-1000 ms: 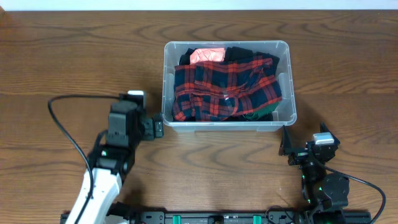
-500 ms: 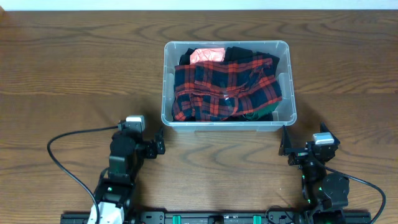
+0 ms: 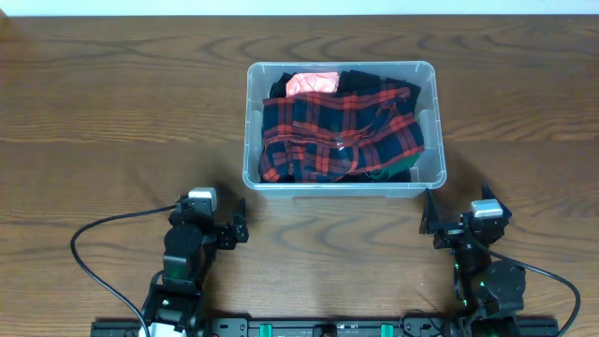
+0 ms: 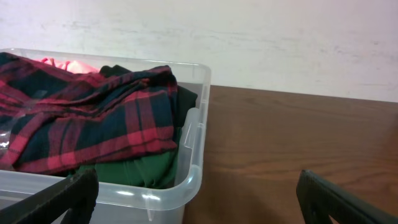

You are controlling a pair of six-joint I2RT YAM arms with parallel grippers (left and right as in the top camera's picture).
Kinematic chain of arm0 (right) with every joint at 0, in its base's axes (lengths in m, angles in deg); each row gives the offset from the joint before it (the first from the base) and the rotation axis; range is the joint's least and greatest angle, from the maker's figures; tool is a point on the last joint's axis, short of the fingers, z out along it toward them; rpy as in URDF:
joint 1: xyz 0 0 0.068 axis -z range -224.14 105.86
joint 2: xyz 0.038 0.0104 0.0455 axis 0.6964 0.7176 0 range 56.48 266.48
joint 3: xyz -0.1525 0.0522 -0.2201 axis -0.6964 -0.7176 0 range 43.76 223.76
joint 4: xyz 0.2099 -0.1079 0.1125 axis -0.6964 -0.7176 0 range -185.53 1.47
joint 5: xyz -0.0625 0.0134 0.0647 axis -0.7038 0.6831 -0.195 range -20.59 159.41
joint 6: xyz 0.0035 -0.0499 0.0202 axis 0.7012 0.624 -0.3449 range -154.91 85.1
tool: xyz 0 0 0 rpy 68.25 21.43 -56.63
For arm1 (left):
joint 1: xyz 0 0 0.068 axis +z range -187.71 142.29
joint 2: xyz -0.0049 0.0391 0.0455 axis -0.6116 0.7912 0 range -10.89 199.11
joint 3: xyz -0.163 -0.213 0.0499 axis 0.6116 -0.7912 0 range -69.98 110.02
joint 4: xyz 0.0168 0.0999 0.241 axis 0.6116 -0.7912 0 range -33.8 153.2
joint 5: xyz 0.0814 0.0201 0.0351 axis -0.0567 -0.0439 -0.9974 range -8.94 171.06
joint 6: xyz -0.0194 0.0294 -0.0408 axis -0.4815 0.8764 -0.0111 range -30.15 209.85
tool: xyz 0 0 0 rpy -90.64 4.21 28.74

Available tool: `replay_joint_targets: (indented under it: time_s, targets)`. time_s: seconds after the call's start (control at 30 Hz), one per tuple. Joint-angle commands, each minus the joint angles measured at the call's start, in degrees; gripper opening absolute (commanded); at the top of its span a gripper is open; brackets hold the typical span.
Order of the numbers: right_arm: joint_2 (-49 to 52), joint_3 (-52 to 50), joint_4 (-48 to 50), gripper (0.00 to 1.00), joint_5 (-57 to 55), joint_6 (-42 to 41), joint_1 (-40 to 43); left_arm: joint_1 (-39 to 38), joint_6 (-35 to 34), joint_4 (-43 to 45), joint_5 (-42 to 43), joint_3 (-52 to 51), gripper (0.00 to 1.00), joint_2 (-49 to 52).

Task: Pack container

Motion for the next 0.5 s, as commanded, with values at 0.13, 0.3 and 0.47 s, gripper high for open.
replay_joint_targets:
  time_s: [0.13,0.3,0.47]
  targets:
    - [-0.37,-0.11,-0.22,0.99,-0.39,0.48,0.59,0.74,1.05,-1.05,0.39,-0.35,0.98,-3.80]
    - [-0.37,-0.11,-0.22,0.99,-0.39,0.50,0.59,2.29,1.05,-7.02,0.39,-0.35,0.98,-11.43]
    - [-0.37,-0.11,-0.20,0.99,-0.39,0.50,0.59,3.23,1.25,-15.02,0.39,-0.35,0.98,-19.02]
